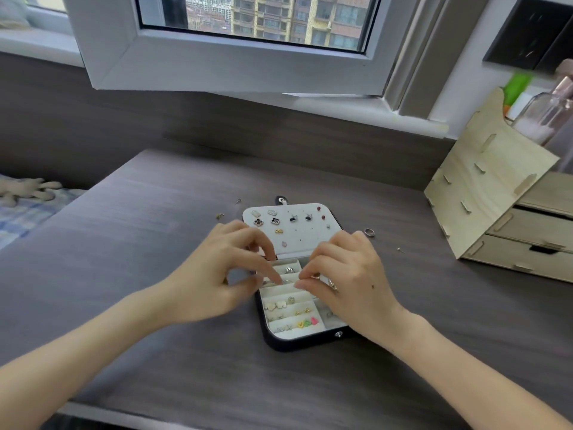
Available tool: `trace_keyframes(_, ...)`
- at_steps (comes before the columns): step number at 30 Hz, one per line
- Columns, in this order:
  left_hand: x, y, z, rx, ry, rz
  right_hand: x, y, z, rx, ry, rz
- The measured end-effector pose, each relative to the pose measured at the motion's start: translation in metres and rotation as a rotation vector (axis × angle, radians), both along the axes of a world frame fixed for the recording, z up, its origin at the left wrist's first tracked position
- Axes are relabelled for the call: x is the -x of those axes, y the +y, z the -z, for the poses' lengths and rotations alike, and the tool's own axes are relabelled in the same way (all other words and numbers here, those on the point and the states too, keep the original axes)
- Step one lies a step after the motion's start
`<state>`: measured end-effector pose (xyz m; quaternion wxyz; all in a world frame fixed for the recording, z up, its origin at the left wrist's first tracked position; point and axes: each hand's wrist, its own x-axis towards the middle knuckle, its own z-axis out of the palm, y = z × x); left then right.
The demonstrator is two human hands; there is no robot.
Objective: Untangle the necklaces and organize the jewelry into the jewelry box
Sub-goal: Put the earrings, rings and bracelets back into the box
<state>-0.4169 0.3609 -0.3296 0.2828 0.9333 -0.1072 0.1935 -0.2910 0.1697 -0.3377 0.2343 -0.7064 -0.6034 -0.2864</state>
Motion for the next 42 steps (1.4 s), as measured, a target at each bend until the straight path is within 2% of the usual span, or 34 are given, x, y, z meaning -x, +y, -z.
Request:
trace_keyframes(2, 0.004, -0.002, 0.004, 0.0, -0.001, -0.007, -0.001, 0.004, -0.002, -0.007, -0.022, -0.013)
trace_keyframes(6, 0.003, 0.0, 0.008, 0.155, -0.04, -0.099, -0.008, 0.015, -0.001, 0.026, -0.135, -0.116)
trace_keyframes(9, 0.001, -0.001, 0.009, 0.181, -0.059, -0.113, -0.014, 0.013, -0.001, 0.062, -0.153, -0.202)
trace_keyframes(18, -0.006, 0.002, 0.006, 0.2, -0.071, -0.104, -0.013, -0.003, 0.001, 0.206, 0.0, -0.235)
trace_keyframes(22, -0.011, 0.003, 0.002, 0.179, -0.079, -0.109, -0.012, -0.012, -0.001, 0.249, 0.147, -0.243)
trace_keyframes(24, -0.013, 0.004, 0.0, 0.182, -0.081, -0.118, -0.024, -0.018, -0.007, 0.13, 0.263, -0.162)
trace_keyframes(27, -0.02, 0.004, -0.006, 0.189, -0.071, -0.145, -0.07, -0.032, -0.011, -0.072, 0.288, 0.214)
trace_keyframes(30, -0.035, -0.002, -0.014, 0.16, -0.048, -0.192, -0.114, -0.047, 0.003, 0.04, 0.186, 0.492)
trace_keyframes(34, -0.061, -0.015, -0.023, 0.108, -0.012, -0.245, -0.13, -0.05, 0.023, 0.169, 0.077, 0.516)
trace_keyframes(38, -0.085, -0.031, -0.03, 0.074, 0.03, -0.232, -0.134, -0.048, 0.027, 0.172, 0.016, 0.515)
trace_keyframes(42, -0.11, -0.049, -0.034, 0.035, 0.087, -0.198, -0.133, -0.049, 0.026, 0.134, 0.059, 0.489)
